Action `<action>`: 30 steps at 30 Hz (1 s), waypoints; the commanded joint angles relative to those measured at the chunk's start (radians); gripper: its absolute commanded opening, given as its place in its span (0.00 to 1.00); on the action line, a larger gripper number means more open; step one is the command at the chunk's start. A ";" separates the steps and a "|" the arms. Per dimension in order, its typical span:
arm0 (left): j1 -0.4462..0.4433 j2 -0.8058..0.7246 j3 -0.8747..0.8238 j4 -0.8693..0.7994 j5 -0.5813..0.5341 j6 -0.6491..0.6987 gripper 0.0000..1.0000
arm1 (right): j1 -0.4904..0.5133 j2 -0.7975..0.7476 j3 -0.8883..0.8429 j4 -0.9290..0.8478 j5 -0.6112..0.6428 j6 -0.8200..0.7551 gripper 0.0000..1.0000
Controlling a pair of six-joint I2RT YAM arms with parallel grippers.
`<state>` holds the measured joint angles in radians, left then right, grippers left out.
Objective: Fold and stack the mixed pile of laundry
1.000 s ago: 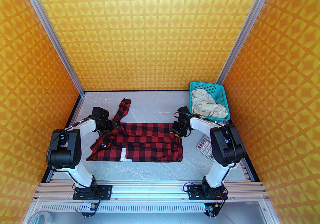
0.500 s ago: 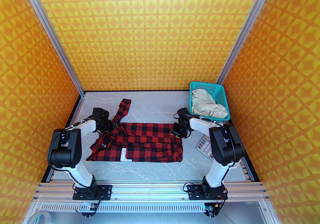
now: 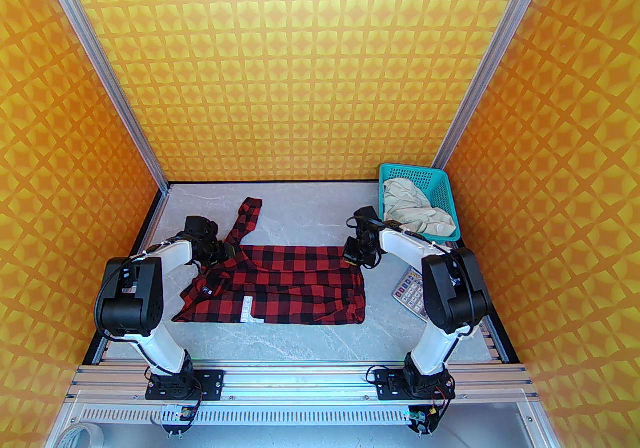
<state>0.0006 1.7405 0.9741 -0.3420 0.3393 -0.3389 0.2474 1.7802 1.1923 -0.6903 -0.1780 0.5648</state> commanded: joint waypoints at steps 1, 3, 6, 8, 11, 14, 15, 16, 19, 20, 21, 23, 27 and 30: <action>0.000 -0.034 -0.012 -0.013 0.007 -0.007 0.39 | 0.003 -0.019 0.020 -0.055 0.107 -0.061 0.00; 0.002 -0.061 -0.001 -0.030 0.007 -0.001 0.43 | 0.002 -0.019 0.005 -0.043 0.132 -0.080 0.00; 0.001 -0.104 0.035 -0.062 0.013 0.005 0.48 | 0.001 -0.003 -0.033 0.004 0.097 -0.093 0.00; 0.001 -0.121 0.075 -0.086 0.013 0.012 0.51 | 0.004 0.022 -0.054 0.029 0.064 -0.087 0.02; 0.001 -0.101 0.161 -0.120 0.014 0.040 0.57 | 0.010 0.044 -0.087 0.055 0.048 -0.077 0.29; 0.001 -0.022 0.278 -0.158 0.008 0.076 0.59 | 0.014 0.029 -0.090 0.049 0.041 -0.076 0.39; 0.001 0.010 0.315 -0.157 0.000 0.083 0.59 | 0.014 0.018 -0.087 0.039 0.043 -0.080 0.40; 0.001 0.051 0.356 -0.161 -0.005 0.093 0.59 | 0.015 0.004 -0.082 0.027 0.045 -0.083 0.42; -0.007 0.180 0.483 -0.167 -0.011 0.142 0.61 | 0.014 -0.042 -0.064 -0.014 0.058 -0.092 0.46; -0.010 0.220 0.526 -0.176 -0.011 0.148 0.62 | 0.014 -0.057 -0.058 -0.025 0.062 -0.095 0.46; -0.014 0.269 0.586 -0.197 -0.012 0.161 0.62 | 0.015 -0.073 -0.050 -0.036 0.065 -0.097 0.46; -0.017 0.355 0.683 -0.218 -0.015 0.172 0.62 | 0.014 -0.098 -0.035 -0.053 0.061 -0.100 0.47; -0.034 0.514 0.877 -0.292 -0.016 0.187 0.62 | 0.014 -0.132 -0.010 -0.073 0.046 -0.097 0.47; -0.049 0.625 1.011 -0.355 -0.016 0.185 0.60 | 0.014 -0.145 0.003 -0.081 0.041 -0.097 0.47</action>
<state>-0.0303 2.3150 1.8889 -0.5941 0.3305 -0.1822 0.2569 1.6562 1.1694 -0.7326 -0.1307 0.4808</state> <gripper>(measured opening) 0.607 0.467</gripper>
